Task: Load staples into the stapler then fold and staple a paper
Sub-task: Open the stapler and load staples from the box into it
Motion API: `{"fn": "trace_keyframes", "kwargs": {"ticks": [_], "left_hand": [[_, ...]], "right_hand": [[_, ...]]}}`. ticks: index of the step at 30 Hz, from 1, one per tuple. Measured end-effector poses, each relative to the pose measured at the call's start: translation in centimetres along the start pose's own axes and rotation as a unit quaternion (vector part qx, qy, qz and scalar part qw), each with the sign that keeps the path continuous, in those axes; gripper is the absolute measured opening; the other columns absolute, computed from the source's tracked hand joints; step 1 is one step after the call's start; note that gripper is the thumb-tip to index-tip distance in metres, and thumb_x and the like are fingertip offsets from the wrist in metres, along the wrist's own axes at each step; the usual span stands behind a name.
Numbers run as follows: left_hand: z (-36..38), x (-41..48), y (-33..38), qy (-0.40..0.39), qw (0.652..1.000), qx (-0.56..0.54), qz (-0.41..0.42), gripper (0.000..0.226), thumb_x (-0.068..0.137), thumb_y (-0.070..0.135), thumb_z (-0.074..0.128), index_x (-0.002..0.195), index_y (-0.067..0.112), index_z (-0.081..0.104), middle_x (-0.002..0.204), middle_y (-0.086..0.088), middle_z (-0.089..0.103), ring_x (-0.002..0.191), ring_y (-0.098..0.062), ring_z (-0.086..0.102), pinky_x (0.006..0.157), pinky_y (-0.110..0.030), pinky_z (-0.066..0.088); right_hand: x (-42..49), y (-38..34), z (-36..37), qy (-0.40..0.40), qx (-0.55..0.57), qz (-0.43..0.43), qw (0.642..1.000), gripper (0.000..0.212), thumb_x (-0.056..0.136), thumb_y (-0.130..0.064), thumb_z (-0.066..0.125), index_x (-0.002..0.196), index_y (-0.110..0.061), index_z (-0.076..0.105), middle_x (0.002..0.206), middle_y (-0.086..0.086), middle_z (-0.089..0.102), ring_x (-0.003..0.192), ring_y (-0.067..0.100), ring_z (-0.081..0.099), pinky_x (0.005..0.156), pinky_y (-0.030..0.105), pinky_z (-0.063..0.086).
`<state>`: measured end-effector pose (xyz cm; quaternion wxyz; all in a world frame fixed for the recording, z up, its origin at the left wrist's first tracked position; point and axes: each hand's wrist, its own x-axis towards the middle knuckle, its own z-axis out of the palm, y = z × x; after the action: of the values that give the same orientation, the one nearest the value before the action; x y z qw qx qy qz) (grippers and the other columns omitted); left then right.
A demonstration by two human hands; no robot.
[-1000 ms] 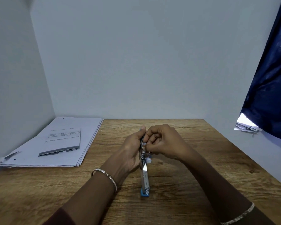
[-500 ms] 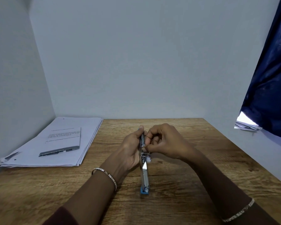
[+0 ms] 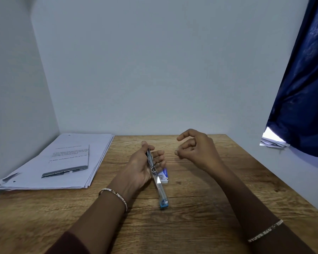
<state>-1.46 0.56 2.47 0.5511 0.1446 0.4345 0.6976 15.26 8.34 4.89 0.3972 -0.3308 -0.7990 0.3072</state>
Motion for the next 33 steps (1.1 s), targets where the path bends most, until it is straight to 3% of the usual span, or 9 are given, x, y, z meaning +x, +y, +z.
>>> {"fn": "trace_keyframes", "kwargs": {"ticks": [5,10,13,16,18,20,22,28,33], "left_hand": [[-0.5,0.5,0.3,0.016,1.0,-0.003,0.019,0.04,0.103,0.049,0.039,0.091,0.013,0.052,0.056,-0.001,0.039,0.038,-0.012,0.034,0.041,-0.02,0.039],[-1.1,0.9,0.9,0.001,0.999,-0.037,0.002,0.04,0.103,0.047,0.043,0.092,0.01,0.053,0.048,0.0,0.037,0.038,-0.011,0.03,0.039,-0.019,0.035],[-1.4,1.0,1.2,-0.02,0.999,-0.042,-0.018,0.023,0.102,0.022,0.049,0.083,0.01,0.052,0.047,0.0,0.039,0.038,-0.011,0.033,0.038,-0.019,0.037],[-1.3,0.8,1.3,-0.03,0.998,-0.047,-0.021,0.018,0.099,0.002,0.043,0.083,0.007,0.05,0.049,-0.002,0.042,0.035,-0.011,0.037,0.035,-0.018,0.037],[-1.2,0.8,1.3,-0.026,0.999,-0.042,-0.015,0.018,0.102,0.002,0.041,0.088,0.004,0.052,0.054,-0.005,0.045,0.036,-0.011,0.04,0.035,-0.019,0.038],[-1.2,0.9,1.3,-0.022,0.999,-0.041,-0.016,0.02,0.104,0.005,0.041,0.09,0.003,0.054,0.056,-0.008,0.05,0.036,-0.012,0.044,0.034,-0.019,0.04],[-1.3,0.9,1.4,-0.022,0.999,-0.04,-0.02,0.021,0.105,0.01,0.04,0.09,0.004,0.054,0.054,-0.008,0.054,0.035,-0.012,0.048,0.032,-0.017,0.039],[-1.7,1.4,1.5,-0.006,1.0,0.015,-0.007,0.021,0.106,0.017,0.043,0.091,0.008,0.054,0.055,-0.003,0.045,0.032,-0.008,0.043,0.025,-0.012,0.024],[-2.0,1.5,1.2,0.021,0.993,0.119,0.011,0.005,0.096,0.009,0.061,0.093,0.005,0.058,0.063,-0.003,0.047,0.033,-0.005,0.038,0.024,-0.015,0.023]], "right_hand": [[0.2,1.2,0.2,-0.055,-0.183,0.042,0.981,0.012,0.075,-0.011,0.087,0.084,-0.016,0.081,0.066,-0.006,0.07,0.075,0.011,0.074,0.077,0.025,0.056],[0.1,2.0,-0.1,-0.114,-0.162,0.126,0.972,0.017,0.072,-0.018,0.091,0.087,-0.013,0.084,0.057,-0.014,0.061,0.061,0.0,0.053,0.058,0.019,0.038],[0.3,2.4,-0.3,-0.124,-0.147,0.15,0.97,0.019,0.071,-0.015,0.091,0.087,-0.011,0.083,0.057,-0.012,0.06,0.06,0.0,0.051,0.057,0.021,0.038],[0.3,2.6,-0.3,-0.128,-0.136,0.161,0.969,0.022,0.07,-0.014,0.091,0.089,-0.012,0.082,0.069,-0.007,0.068,0.071,0.006,0.06,0.07,0.022,0.046],[0.3,2.6,0.2,-0.093,-0.152,0.128,0.976,0.017,0.076,-0.016,0.087,0.091,-0.017,0.08,0.076,-0.008,0.069,0.075,0.006,0.062,0.073,0.022,0.046],[0.0,2.3,1.1,-0.064,-0.16,0.065,0.983,0.011,0.084,-0.019,0.08,0.093,-0.023,0.079,0.079,-0.013,0.068,0.076,0.001,0.061,0.065,0.019,0.045],[-0.3,1.8,2.3,-0.079,-0.152,0.008,0.985,0.012,0.086,-0.025,0.076,0.097,-0.026,0.078,0.085,-0.019,0.066,0.078,-0.008,0.06,0.061,0.009,0.039],[-0.9,1.5,4.2,-0.262,-0.204,-0.057,0.941,0.072,0.07,-0.06,0.082,0.129,-0.023,0.066,0.118,-0.008,0.068,0.096,0.003,0.056,0.071,0.013,0.039],[-0.8,1.7,3.6,-0.218,-0.177,-0.049,0.959,0.068,0.07,-0.049,0.087,0.13,-0.025,0.066,0.118,-0.011,0.068,0.095,0.002,0.059,0.069,0.008,0.038]]}}
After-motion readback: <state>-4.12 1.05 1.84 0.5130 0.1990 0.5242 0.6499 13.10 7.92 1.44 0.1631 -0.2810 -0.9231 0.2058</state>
